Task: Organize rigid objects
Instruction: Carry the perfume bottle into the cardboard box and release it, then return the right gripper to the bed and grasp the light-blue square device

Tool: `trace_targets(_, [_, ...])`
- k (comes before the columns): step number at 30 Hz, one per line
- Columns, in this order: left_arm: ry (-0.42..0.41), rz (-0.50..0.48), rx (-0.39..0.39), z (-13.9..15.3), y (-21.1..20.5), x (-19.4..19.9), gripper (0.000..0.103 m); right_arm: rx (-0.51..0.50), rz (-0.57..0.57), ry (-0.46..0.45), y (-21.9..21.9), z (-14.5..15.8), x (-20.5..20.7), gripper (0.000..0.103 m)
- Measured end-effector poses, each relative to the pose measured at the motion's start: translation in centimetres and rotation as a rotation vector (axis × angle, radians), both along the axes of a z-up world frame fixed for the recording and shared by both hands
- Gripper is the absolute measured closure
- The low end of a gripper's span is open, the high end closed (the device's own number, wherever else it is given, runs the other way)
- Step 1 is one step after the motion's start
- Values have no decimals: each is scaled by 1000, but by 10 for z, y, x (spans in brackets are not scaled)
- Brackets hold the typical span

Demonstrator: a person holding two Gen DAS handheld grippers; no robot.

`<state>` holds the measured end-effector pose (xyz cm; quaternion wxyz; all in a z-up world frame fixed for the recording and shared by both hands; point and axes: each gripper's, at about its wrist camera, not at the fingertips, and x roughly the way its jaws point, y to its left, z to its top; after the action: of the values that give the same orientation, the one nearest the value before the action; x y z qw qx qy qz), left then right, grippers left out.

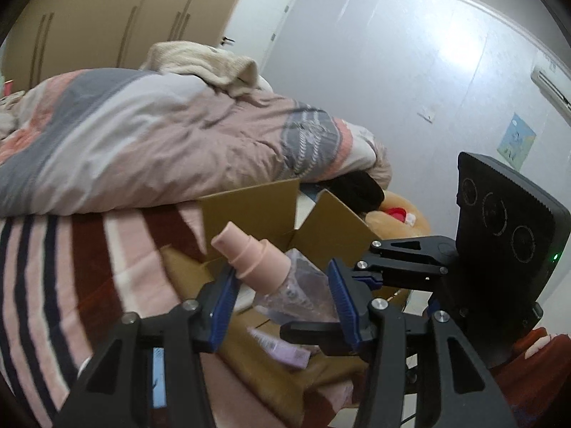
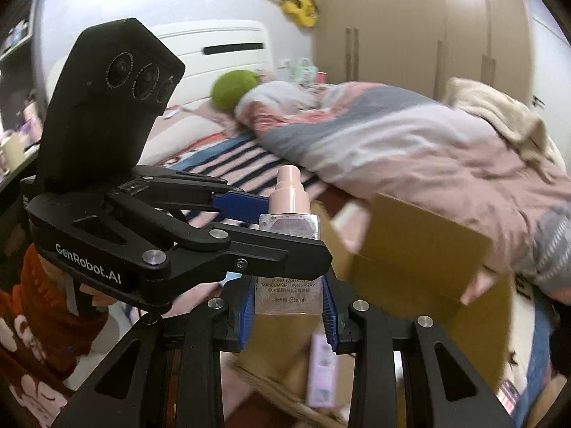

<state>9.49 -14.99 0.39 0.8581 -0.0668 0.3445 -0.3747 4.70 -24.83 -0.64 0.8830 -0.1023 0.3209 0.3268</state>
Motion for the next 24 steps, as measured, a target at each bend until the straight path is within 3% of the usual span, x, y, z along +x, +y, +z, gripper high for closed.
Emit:
trace_targets(2, [7,-16,22,-3,-15,5,55,-6,-35,16,-14,-4,5,76])
trace_targets(4, [9,-15,52,-6,-27,8,43,-19,-70,-5,-22,-7,5,72])
trace_targets(6, [-4,-8,61,-5,-30,7,22,-23,-93,-29,-28,-7,5,59])
trace_targets(15, [-49,89,53,11,16,-10,18,-25,-75,-9,-21,-4,4,58])
trace_targets(24, [-90,264,16,15,116,-48,14,-52,42,12,54,4,-9,56])
